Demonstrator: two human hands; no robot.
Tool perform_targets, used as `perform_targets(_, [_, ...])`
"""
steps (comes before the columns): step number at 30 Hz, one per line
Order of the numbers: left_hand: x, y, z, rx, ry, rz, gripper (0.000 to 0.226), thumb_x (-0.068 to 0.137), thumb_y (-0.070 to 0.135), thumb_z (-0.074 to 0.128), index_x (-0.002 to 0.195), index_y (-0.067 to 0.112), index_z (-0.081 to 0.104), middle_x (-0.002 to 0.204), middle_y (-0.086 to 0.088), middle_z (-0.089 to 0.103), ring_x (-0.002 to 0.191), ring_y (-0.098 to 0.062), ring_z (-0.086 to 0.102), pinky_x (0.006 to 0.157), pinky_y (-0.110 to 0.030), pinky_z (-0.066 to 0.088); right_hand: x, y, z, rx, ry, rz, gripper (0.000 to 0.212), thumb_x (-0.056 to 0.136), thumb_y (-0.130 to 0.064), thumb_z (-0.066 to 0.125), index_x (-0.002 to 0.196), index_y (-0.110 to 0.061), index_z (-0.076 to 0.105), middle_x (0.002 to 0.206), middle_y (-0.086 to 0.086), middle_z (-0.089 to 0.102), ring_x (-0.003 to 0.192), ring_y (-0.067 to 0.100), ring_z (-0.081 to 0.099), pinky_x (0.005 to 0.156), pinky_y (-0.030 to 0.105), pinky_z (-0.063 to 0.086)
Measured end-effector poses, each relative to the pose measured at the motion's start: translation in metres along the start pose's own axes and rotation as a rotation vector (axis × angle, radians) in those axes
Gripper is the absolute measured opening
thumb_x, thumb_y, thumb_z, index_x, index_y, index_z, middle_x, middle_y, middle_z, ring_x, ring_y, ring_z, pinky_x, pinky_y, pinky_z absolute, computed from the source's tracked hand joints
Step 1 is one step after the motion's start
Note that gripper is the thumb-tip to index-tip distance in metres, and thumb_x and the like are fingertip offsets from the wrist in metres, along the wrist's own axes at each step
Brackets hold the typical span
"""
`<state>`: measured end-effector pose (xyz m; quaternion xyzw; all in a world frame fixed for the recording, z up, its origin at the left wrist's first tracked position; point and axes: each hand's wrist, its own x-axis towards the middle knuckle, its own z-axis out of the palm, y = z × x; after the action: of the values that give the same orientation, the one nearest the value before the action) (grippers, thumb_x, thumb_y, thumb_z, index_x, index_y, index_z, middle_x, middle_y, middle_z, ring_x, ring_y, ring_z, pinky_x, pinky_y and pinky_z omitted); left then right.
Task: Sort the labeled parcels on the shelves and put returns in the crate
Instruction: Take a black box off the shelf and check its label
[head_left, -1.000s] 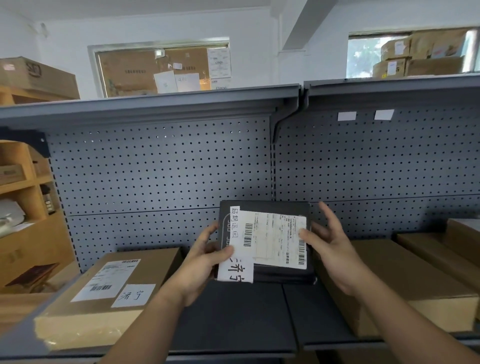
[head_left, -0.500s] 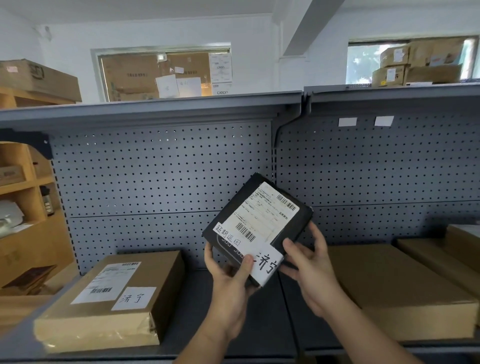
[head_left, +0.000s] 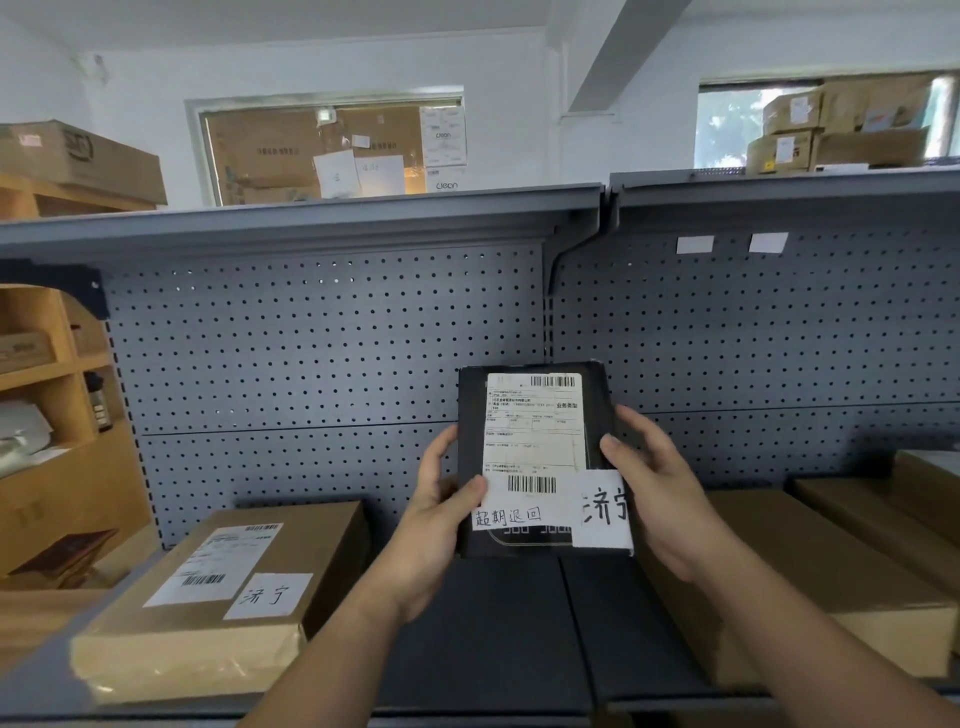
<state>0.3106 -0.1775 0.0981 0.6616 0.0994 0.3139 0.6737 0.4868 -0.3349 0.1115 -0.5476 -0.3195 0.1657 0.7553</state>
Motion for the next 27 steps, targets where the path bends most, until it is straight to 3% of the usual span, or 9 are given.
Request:
perform_targets(6, [-0.004,-0.009,0.007,-0.045,0.054,0.013,0.057,0.105,0.016,0.053,0.143,0.056,0.040,0.120,-0.009,0.071,0.113,-0.027,0.070,0.109,-0.053,0.049,-0.013,0.019,0.002,0.074,-0.009,0.018,0.044,0.100,-0.014,0.063,0.138,-0.035,0.057,0.124,-0.012,0.073,0.112,0.012,0.071,0.096,0.040,0.057])
perform_targets(9, [-0.002,-0.008,0.008,-0.027,0.065,0.022,0.053,0.107,0.016,0.050,0.139,0.058,0.044,0.121,-0.010,0.069,0.114,-0.029,0.068,0.109,-0.056,0.047,-0.013,0.025,0.002,0.083,0.029,0.020,0.046,0.097,-0.017,0.068,0.138,-0.037,0.059,0.129,-0.003,0.071,0.115,0.015,0.071,0.104,0.046,0.053])
perform_targets(13, [0.000,-0.006,0.011,-0.036,0.074,0.027,0.051,0.108,0.017,0.048,0.138,0.057,0.047,0.119,-0.009,0.070,0.114,-0.028,0.069,0.108,-0.056,0.048,-0.014,0.019,0.002,0.088,0.050,-0.010,0.045,0.099,-0.013,0.065,0.139,-0.032,0.057,0.114,-0.004,0.077,0.107,0.017,0.074,0.096,0.044,0.056])
perform_targets(19, [0.002,-0.002,0.016,-0.056,0.058,0.034,0.049,0.106,0.019,0.051,0.136,0.057,0.047,0.116,-0.002,0.073,0.113,-0.023,0.070,0.106,-0.052,0.050,-0.014,0.015,-0.002,0.087,0.062,-0.025,0.047,0.099,-0.013,0.064,0.142,-0.030,0.055,0.115,-0.007,0.077,0.108,0.016,0.073,0.095,0.042,0.056])
perform_targets(27, [0.003,-0.002,0.017,-0.078,0.039,0.039,0.050,0.106,0.017,0.052,0.139,0.054,0.046,0.118,-0.005,0.073,0.115,-0.026,0.069,0.105,-0.050,0.051,-0.016,0.015,-0.005,0.088,0.045,-0.023,0.047,0.099,-0.015,0.065,0.142,-0.032,0.055,0.117,-0.004,0.076,0.109,0.018,0.073,0.095,0.043,0.056])
